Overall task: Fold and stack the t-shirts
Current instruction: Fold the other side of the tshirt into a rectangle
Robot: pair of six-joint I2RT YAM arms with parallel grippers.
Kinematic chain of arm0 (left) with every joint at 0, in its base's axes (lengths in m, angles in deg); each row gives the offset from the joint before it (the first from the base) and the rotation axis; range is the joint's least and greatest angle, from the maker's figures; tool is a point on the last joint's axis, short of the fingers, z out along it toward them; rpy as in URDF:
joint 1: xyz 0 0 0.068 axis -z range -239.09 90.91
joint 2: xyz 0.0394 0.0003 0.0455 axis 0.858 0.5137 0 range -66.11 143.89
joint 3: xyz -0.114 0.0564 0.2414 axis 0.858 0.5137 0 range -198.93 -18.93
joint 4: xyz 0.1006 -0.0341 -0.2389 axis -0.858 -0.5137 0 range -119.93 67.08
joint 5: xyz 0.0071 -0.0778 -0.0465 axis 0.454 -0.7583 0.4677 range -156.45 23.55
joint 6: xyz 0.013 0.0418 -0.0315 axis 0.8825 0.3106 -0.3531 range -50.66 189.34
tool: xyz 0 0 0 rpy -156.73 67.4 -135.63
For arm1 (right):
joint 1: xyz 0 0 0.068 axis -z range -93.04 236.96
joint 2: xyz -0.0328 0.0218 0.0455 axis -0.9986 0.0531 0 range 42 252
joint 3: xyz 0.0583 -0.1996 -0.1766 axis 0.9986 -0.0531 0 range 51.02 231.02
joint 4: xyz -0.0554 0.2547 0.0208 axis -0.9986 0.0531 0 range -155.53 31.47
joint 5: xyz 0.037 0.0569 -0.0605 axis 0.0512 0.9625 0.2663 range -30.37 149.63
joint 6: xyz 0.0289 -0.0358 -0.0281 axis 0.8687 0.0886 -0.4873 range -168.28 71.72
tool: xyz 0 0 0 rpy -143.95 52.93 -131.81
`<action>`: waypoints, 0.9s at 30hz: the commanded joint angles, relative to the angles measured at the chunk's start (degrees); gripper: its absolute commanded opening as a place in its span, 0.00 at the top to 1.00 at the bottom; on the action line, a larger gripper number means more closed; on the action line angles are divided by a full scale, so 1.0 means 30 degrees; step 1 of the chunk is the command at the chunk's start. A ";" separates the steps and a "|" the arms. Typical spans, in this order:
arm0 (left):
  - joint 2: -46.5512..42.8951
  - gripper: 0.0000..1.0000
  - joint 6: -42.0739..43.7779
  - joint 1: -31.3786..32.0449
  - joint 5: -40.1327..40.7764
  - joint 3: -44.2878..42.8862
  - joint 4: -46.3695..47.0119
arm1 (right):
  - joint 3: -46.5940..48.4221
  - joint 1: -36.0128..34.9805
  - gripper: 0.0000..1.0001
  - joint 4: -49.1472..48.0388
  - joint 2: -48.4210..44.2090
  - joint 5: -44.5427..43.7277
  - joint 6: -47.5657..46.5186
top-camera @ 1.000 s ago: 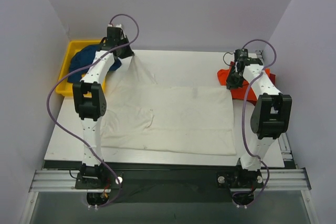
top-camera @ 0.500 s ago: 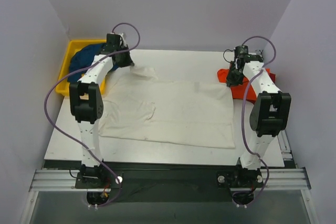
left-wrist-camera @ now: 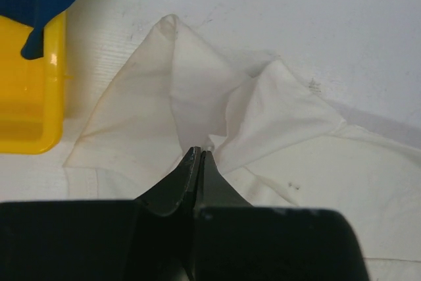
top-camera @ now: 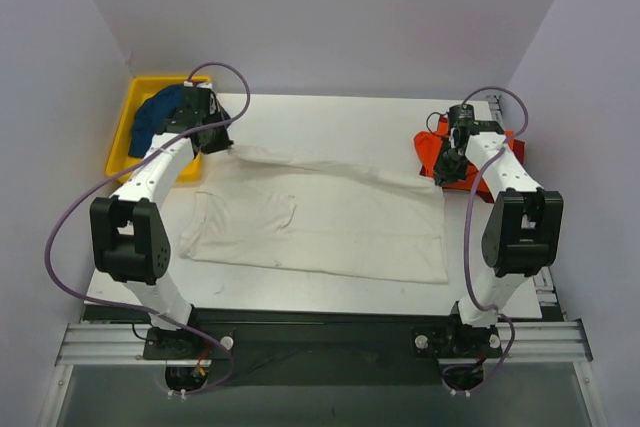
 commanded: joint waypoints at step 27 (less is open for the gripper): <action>-0.7384 1.00 -0.2838 -0.0152 0.5291 0.6679 -0.2370 | -0.4262 0.0105 1.00 0.1325 -0.2073 -0.2873 0.1337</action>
